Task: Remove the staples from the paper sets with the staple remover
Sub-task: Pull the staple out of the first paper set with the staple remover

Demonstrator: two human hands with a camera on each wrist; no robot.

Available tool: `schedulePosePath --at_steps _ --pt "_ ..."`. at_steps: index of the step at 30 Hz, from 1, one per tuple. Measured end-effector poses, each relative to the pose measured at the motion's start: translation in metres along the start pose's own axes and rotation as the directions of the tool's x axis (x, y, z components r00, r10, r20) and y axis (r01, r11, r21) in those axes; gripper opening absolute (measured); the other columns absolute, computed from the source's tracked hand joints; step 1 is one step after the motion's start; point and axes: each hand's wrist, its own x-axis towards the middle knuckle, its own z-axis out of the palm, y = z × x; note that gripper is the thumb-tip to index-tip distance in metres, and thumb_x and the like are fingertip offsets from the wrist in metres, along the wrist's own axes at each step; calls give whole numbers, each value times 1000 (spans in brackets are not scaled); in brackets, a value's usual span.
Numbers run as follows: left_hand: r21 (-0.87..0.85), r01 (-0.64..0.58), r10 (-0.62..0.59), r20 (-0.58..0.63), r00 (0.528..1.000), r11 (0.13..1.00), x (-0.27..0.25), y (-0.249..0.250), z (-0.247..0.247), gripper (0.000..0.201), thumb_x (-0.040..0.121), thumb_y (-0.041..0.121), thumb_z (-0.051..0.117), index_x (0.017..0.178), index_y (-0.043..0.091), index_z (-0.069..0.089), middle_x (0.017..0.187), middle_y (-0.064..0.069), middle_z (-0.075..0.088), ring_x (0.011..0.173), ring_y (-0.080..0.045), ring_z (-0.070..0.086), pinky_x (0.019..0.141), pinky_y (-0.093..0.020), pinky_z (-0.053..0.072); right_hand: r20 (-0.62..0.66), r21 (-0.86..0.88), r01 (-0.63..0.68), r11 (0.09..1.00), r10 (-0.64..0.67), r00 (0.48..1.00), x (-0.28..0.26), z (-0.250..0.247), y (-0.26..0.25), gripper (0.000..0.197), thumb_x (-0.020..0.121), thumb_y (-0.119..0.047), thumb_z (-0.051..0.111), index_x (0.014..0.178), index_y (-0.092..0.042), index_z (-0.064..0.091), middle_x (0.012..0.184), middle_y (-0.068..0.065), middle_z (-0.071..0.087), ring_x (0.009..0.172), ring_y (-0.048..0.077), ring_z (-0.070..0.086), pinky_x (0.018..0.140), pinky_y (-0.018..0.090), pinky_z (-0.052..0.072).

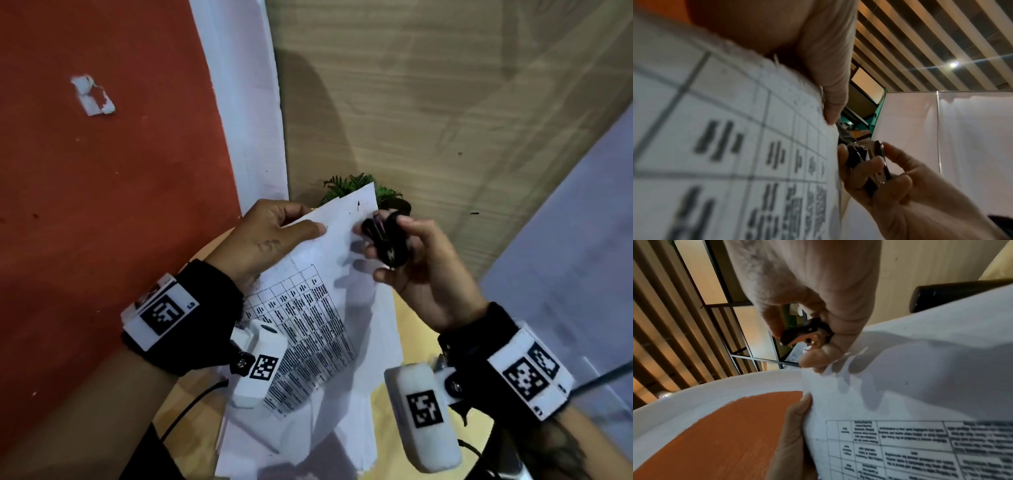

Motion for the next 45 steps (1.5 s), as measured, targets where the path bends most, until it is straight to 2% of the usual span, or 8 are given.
schedulePosePath --at_steps 3,6,11,24,32,36,40,45 --pt "45 -11 12 -23 1000 999 2 -4 2 25 86 6 62 65 18 67 57 10 66 48 -1 56 47 -11 41 -2 26 -31 999 31 1000 1 4 2 27 73 -26 46 97 -16 52 80 4 57 49 10 39 40 16 23" --pt "93 -24 28 -35 999 995 4 -7 3 27 85 10 65 62 22 71 61 10 66 54 -2 56 52 -15 42 -20 -330 217 919 -236 972 4 13 9 20 75 -26 64 85 -19 48 71 -2 50 49 5 40 42 17 30" --pt "121 -57 60 -28 998 991 6 -7 6 29 85 10 65 58 22 70 65 -3 59 62 -13 50 59 -26 36 324 -840 527 131 -658 680 13 18 20 25 73 -19 73 86 -7 54 78 1 57 68 17 52 60 36 45" --pt "236 -98 95 22 995 967 11 -12 2 14 79 21 69 72 9 67 57 7 54 51 1 43 51 -14 33 496 -810 582 -75 -617 611 18 14 14 13 77 -15 62 86 -5 61 77 6 64 68 26 59 54 34 50" --pt "305 -210 212 27 977 929 11 -21 1 42 69 51 60 71 10 67 64 -10 60 63 -6 49 62 -26 38 255 -841 450 302 -512 820 20 20 11 15 74 -7 70 80 -14 58 69 -15 57 63 0 53 61 16 43" --pt "284 -217 216 36 976 934 10 -23 2 43 66 52 58 79 14 72 76 -10 69 67 -7 53 66 -27 39 59 -691 296 660 -356 933 20 24 10 21 75 3 69 75 -12 55 65 3 61 60 20 61 57 29 49" --pt "322 -203 215 0 977 925 10 -21 2 22 64 55 57 69 38 69 69 8 66 65 -6 55 65 -29 42 -49 -498 177 849 -232 972 16 30 12 21 79 7 66 75 -9 53 64 11 58 53 17 60 49 22 46" --pt "432 -262 291 -2 957 863 9 -24 5 22 72 56 50 75 37 61 71 -14 63 72 -38 60 69 -53 49 -102 -405 133 905 -189 977 14 33 11 21 79 9 64 76 -9 52 59 4 58 49 14 61 47 19 44"
